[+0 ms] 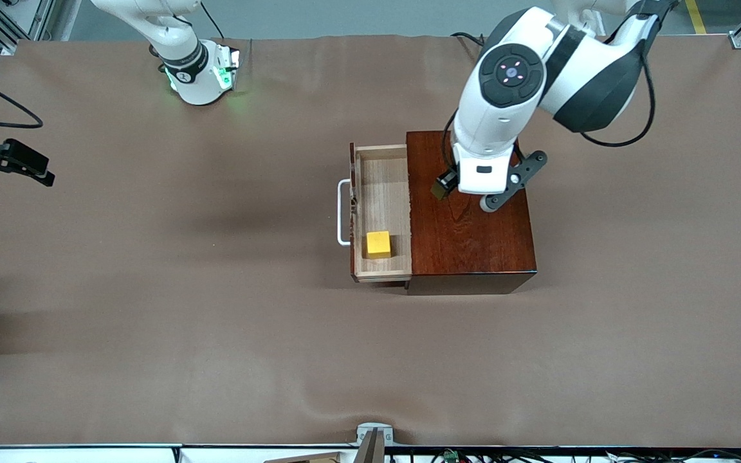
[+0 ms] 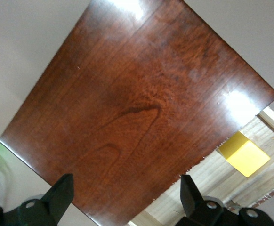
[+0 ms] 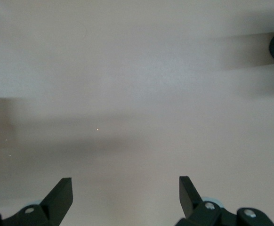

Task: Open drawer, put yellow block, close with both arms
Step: 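Lower the left gripper to the front of the open drawer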

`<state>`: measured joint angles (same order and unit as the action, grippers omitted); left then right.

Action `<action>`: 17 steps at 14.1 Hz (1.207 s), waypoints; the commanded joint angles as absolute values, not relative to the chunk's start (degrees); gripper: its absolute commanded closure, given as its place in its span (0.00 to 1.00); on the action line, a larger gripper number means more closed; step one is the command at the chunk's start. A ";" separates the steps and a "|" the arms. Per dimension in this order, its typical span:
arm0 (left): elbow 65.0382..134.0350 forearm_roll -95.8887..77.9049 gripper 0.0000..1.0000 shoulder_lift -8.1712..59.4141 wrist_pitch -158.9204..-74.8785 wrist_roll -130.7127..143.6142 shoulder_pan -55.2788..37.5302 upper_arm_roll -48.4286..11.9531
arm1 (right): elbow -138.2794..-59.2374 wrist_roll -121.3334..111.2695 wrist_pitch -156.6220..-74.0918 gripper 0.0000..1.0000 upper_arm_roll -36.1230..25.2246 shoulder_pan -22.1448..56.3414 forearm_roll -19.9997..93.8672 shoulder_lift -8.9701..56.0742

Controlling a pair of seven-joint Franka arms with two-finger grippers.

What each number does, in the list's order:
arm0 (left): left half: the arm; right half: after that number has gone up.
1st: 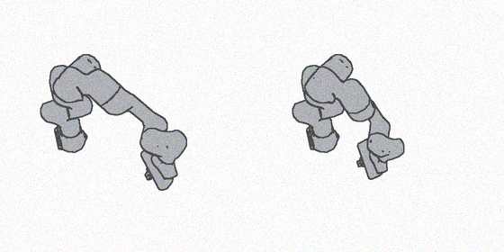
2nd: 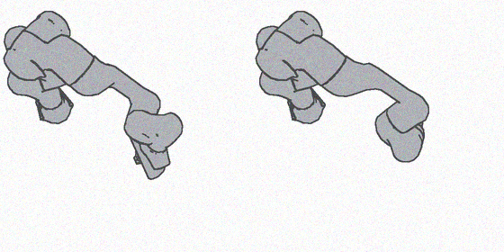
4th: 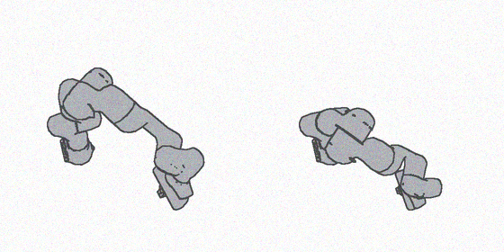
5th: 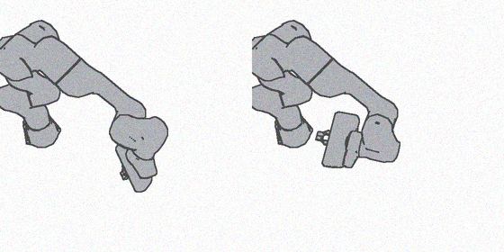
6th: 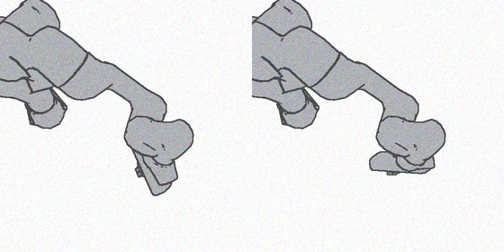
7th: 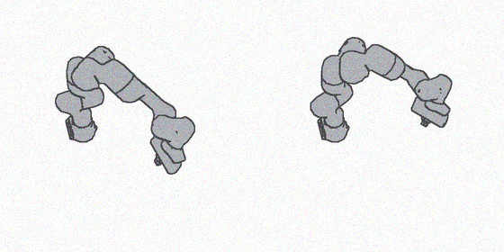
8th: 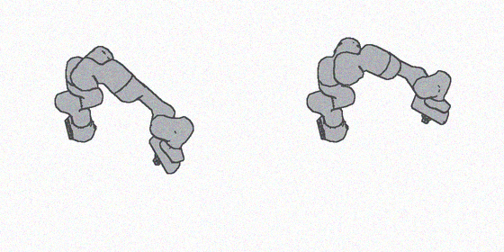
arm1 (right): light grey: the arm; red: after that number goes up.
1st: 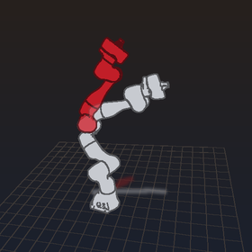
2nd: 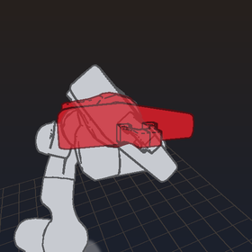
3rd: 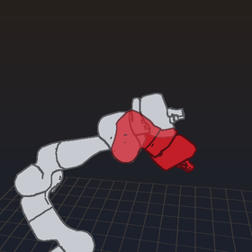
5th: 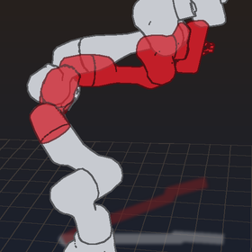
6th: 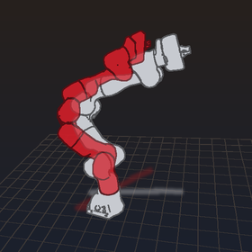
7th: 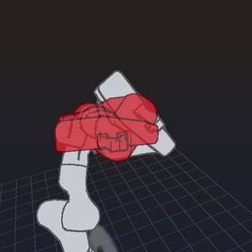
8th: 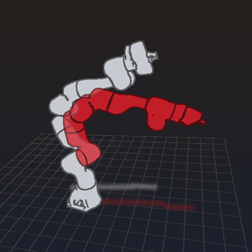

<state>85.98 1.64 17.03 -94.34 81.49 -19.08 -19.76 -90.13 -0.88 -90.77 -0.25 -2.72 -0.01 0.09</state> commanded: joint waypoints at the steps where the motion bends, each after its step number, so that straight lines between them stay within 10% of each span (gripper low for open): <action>1: 82.79 3.16 0.00 19.60 -93.69 85.60 -21.00 -19.78 | -91.93 -0.88 -91.41 0.00 0.53 -3.34 -0.61 -1.05; 17: 78.66 5.36 0.00 27.24 -102.12 111.33 -30.49 -19.25 | -91.41 -0.70 -92.11 0.00 0.18 -3.87 0.00 -1.05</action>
